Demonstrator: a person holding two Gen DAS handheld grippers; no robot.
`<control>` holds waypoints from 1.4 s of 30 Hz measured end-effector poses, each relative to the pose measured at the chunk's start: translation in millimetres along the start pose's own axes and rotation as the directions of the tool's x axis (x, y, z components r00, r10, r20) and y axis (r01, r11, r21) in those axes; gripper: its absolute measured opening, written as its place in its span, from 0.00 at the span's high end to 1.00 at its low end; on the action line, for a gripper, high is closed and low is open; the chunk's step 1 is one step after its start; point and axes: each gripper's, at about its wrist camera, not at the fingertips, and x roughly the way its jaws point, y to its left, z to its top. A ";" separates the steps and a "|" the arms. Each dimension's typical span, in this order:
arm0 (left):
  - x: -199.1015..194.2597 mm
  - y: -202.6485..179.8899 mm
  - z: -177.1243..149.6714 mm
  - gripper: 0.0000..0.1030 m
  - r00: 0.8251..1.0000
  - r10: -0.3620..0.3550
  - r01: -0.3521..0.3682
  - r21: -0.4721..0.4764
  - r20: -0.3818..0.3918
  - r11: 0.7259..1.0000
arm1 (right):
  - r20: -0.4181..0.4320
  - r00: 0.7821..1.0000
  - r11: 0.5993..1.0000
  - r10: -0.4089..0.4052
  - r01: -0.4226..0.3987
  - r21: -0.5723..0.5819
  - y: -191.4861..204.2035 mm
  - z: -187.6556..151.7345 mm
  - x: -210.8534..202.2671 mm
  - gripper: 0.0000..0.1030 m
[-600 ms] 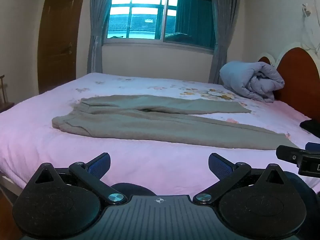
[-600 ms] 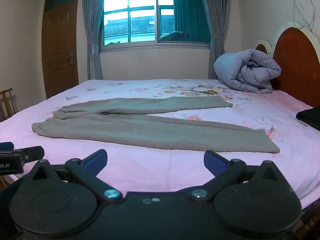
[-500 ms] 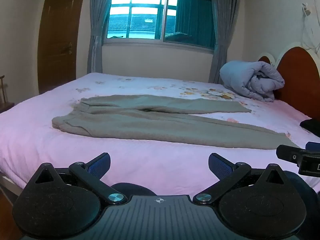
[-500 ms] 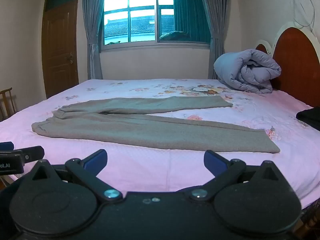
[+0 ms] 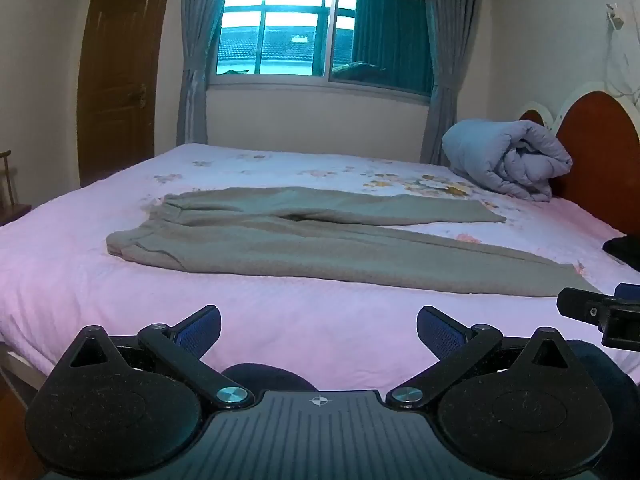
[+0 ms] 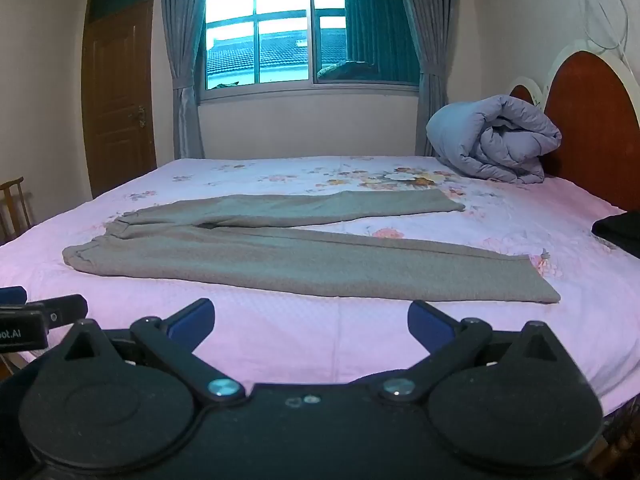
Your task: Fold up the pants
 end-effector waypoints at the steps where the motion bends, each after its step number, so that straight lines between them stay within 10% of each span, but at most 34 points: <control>1: 0.1 0.5 -0.3 0.00 1.000 -0.002 0.002 0.002 0.000 1.000 | 0.000 1.000 1.000 0.000 0.000 0.000 1.6 0.0 1.8 0.06; 42: 0.1 -1.0 0.5 0.00 1.000 0.004 -0.004 0.004 -0.008 1.000 | -0.010 1.000 1.000 -0.002 0.002 0.007 -2.4 -1.6 4.1 0.06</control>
